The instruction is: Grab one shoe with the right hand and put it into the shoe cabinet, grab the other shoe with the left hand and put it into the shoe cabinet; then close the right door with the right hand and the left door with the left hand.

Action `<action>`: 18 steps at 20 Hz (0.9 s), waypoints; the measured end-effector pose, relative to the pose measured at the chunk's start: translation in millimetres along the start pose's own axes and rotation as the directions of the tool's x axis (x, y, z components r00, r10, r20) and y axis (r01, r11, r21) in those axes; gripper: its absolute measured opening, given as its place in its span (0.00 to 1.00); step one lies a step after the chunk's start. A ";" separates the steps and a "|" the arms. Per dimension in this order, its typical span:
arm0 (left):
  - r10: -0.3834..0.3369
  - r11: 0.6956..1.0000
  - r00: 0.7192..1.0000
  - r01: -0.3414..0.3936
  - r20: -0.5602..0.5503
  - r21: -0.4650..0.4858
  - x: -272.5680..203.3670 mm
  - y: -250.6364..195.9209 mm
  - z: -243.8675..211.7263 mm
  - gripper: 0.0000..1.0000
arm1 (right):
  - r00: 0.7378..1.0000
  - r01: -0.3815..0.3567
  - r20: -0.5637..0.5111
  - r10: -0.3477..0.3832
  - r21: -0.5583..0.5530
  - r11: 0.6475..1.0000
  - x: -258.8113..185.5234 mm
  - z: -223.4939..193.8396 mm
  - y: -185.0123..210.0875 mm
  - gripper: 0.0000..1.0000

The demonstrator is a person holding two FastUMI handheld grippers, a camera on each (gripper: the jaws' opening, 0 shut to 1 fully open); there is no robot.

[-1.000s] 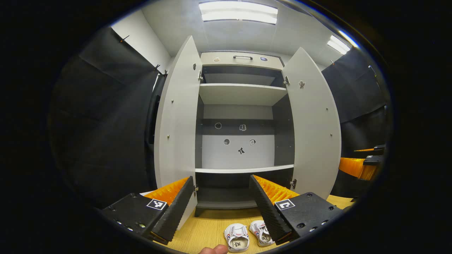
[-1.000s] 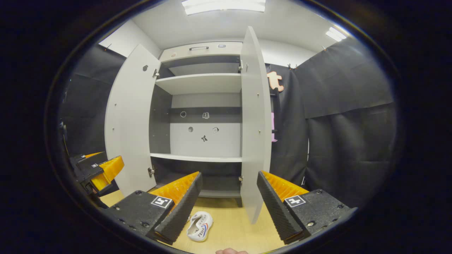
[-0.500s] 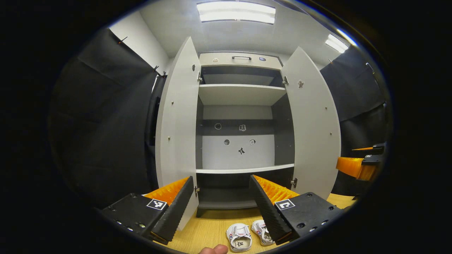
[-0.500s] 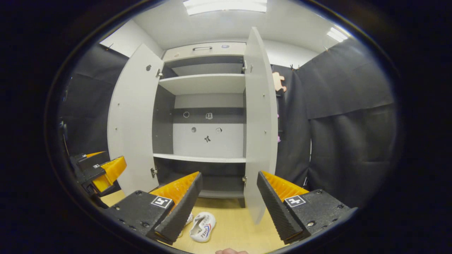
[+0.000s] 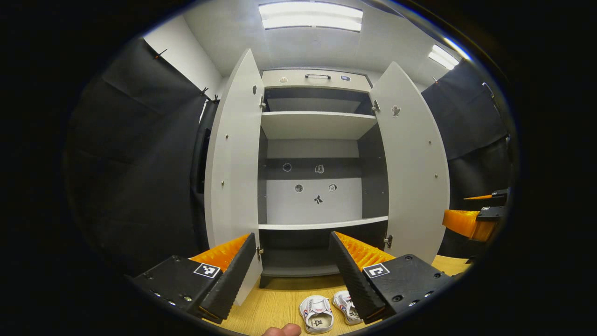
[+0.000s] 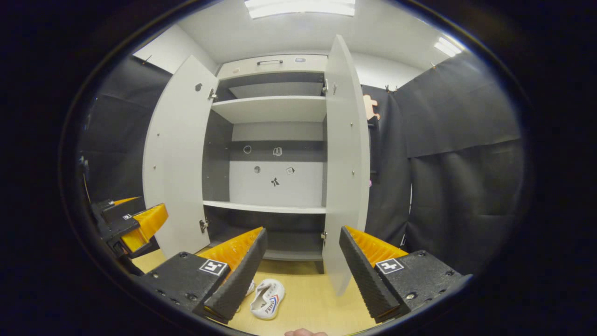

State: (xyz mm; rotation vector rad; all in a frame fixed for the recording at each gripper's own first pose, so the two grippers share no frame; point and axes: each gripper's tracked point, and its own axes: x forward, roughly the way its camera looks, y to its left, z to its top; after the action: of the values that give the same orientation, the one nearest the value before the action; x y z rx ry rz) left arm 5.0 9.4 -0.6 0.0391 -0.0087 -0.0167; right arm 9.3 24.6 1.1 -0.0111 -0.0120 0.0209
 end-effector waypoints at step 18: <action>-0.007 1.000 1.000 0.007 -0.001 0.012 -0.6 8.2 -1.8 0.95 | 0.938 -0.189 -0.288 0.193 0.042 0.981 37.4 -136.6 78.8 1.00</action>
State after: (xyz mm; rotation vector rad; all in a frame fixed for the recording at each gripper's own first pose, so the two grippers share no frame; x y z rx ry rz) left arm 4.5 17.7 -2.1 0.0514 -0.0076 -0.0235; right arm 46.7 102.7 -135.9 -0.0019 0.2851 0.2137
